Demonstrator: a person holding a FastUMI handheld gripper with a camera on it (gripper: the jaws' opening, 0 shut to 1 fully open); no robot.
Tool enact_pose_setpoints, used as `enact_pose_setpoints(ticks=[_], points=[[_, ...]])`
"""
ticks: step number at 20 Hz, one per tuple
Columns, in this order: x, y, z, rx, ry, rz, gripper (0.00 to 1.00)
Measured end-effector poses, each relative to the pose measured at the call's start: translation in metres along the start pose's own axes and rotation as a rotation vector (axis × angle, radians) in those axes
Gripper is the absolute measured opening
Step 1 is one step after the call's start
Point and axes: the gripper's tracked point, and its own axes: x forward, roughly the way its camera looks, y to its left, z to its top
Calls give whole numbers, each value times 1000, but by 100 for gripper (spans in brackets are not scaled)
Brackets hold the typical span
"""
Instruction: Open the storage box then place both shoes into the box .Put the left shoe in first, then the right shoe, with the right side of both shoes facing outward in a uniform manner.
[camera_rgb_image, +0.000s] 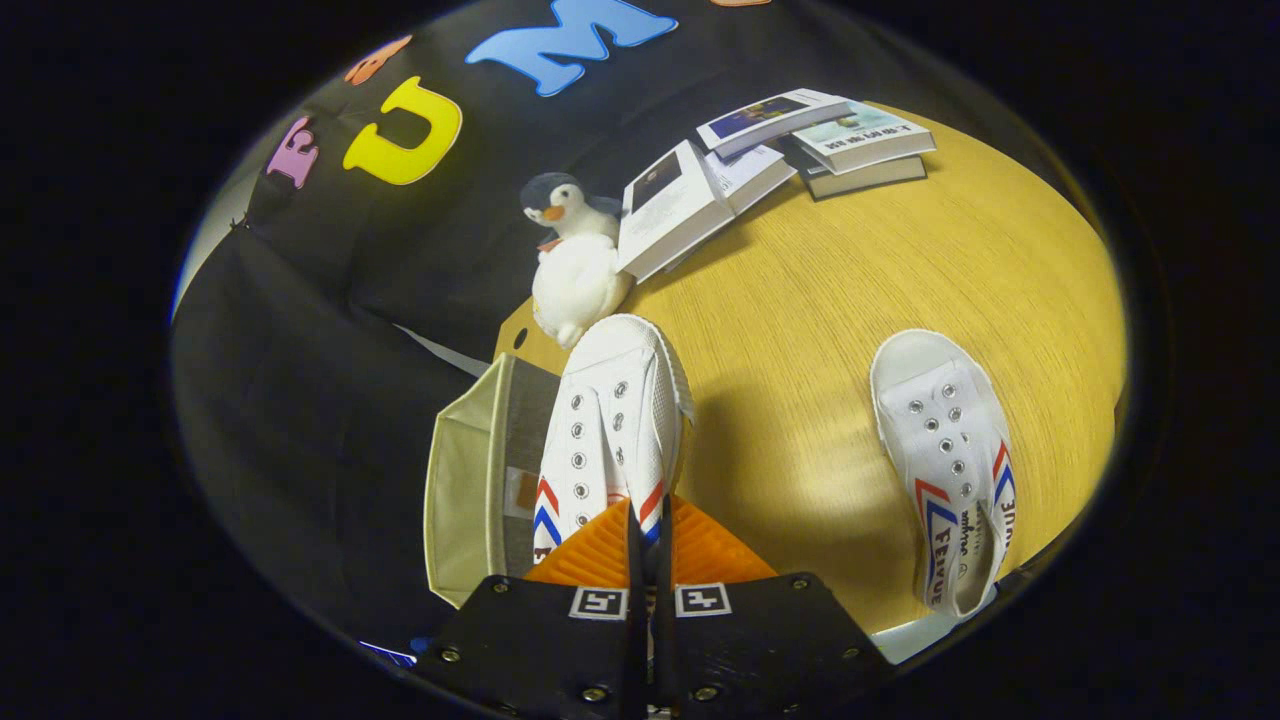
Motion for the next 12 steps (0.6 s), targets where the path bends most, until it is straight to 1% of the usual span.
enact_pose_setpoints(ticks=[7,12], points=[[-6,62,8,-41,-23,62,3],[5,97,2,-53,-5,85,3]])
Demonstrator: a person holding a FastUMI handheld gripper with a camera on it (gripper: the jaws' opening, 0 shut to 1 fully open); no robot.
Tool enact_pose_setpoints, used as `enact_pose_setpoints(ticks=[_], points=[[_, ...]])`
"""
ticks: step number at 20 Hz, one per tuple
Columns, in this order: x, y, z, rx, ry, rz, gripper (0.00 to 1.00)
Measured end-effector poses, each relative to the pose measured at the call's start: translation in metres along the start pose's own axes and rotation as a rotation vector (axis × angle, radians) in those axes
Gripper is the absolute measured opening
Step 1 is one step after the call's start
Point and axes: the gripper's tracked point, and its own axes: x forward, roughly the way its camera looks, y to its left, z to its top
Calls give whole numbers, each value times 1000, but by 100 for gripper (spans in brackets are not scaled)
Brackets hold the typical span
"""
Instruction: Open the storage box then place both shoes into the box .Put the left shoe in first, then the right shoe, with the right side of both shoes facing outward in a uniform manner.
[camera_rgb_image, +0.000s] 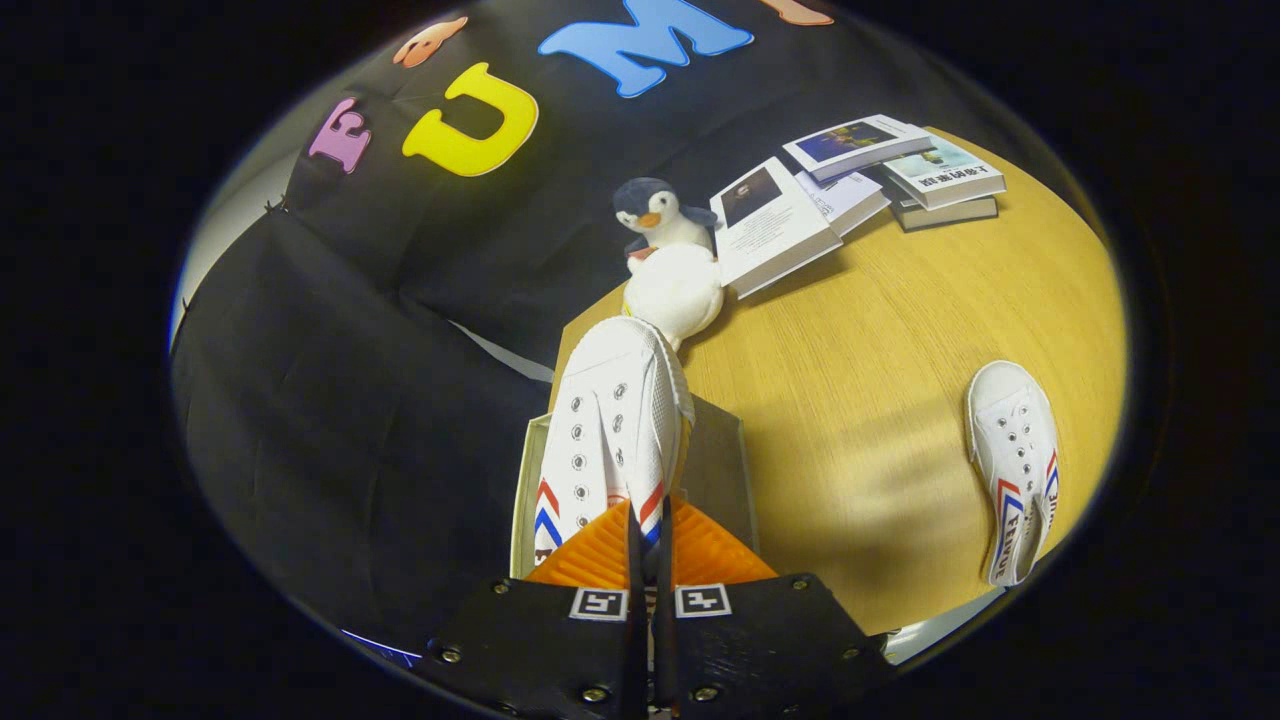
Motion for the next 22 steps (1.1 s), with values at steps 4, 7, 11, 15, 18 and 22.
enact_pose_setpoints(ticks=[4,7,11,15,18,22], points=[[20,21,-10,-5,22,1,3],[36,34,-21,-32,44,-10,3],[56,51,-37,-42,68,-11,3],[74,56,-50,-62,84,-49,3],[88,53,-58,-79,98,-92,3],[110,47,-73,-98,135,-141,3]])
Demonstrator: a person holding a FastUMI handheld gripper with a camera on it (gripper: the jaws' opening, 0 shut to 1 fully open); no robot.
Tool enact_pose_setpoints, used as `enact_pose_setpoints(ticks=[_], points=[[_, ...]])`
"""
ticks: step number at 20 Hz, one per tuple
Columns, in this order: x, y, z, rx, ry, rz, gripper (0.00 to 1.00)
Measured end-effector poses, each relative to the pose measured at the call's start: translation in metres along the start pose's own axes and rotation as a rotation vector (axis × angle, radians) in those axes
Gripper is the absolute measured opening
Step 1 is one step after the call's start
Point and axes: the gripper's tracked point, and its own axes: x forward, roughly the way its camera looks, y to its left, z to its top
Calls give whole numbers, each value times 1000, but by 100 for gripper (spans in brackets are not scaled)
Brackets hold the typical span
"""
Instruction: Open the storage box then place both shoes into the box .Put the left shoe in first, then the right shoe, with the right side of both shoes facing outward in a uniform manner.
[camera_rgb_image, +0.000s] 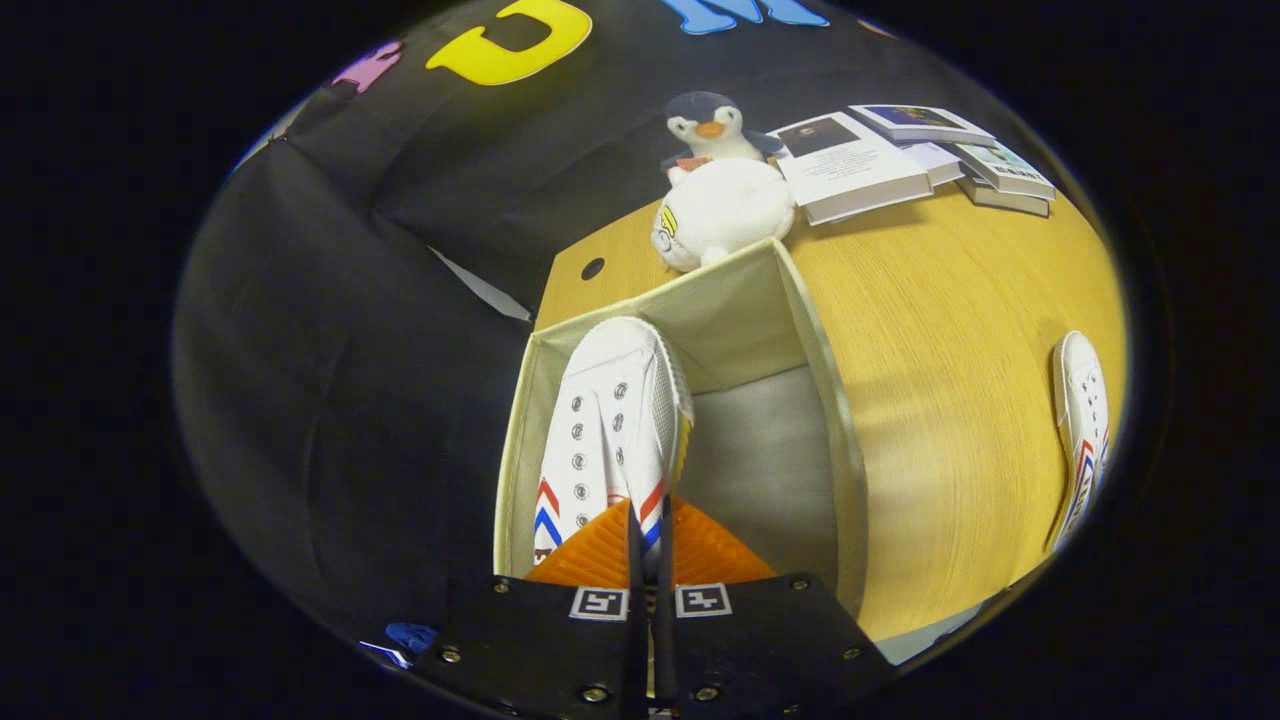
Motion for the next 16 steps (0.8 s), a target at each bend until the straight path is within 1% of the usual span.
enact_pose_setpoints(ticks=[6,9,10,11,12,13,15,16], points=[[26,-1,-14,-26,38,-65,3],[31,0,-16,-58,43,-67,3],[30,5,-17,-65,45,-35,6],[28,13,-15,-68,35,6,13],[23,21,-12,-74,17,41,36],[14,24,-9,-93,5,58,57],[-1,29,-4,-136,-15,72,99],[-11,30,1,-165,-33,77,98]])
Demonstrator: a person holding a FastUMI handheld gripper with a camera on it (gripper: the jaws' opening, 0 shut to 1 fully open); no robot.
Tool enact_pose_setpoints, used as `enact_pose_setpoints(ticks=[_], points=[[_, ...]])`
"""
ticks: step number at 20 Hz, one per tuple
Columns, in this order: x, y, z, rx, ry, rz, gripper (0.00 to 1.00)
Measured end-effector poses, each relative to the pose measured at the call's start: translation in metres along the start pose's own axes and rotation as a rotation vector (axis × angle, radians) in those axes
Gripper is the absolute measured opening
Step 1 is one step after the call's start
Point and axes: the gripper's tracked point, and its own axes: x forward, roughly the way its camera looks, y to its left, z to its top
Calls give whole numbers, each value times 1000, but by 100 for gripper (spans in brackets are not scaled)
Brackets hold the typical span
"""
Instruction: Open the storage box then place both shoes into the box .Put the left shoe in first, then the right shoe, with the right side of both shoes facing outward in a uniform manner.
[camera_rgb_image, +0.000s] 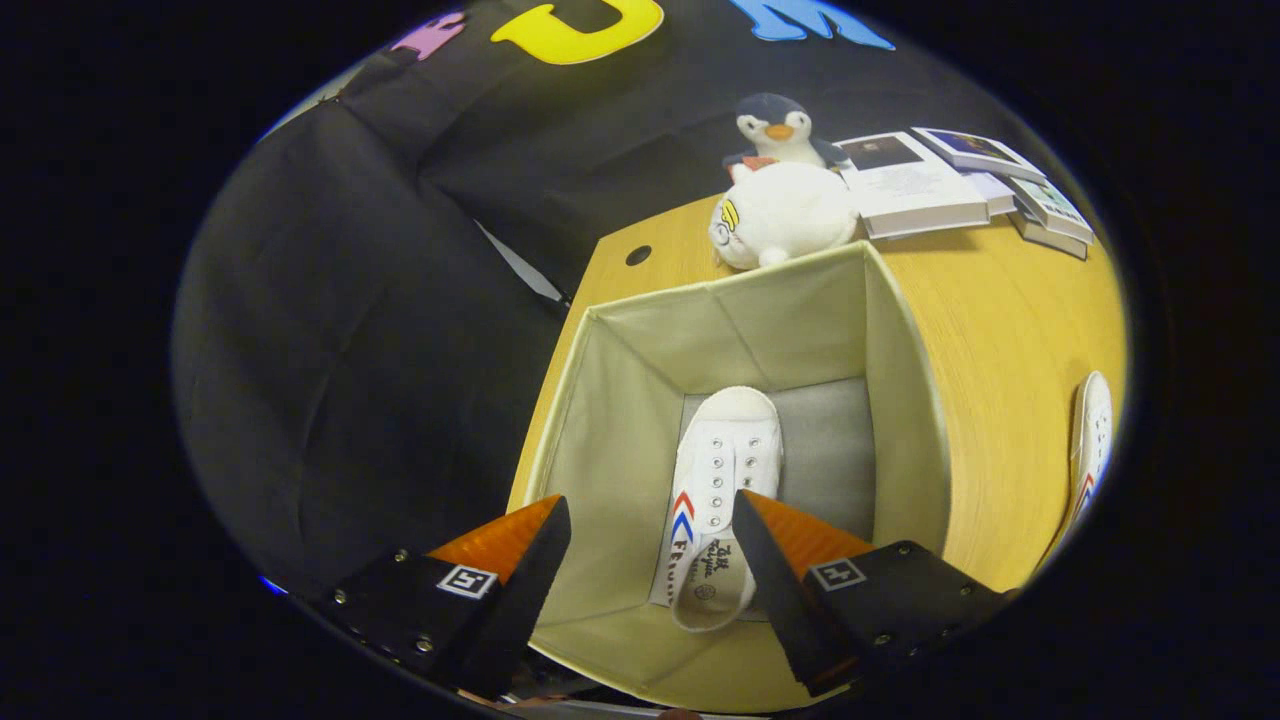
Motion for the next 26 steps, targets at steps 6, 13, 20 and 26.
enact_pose_setpoints(ticks=[6,13,20,26], points=[[-62,-9,33,-92,-101,39,98],[-117,-90,44,-125,-178,-62,98],[-169,-202,50,-73,-230,-218,98],[-191,-281,42,-62,-221,-312,98]])
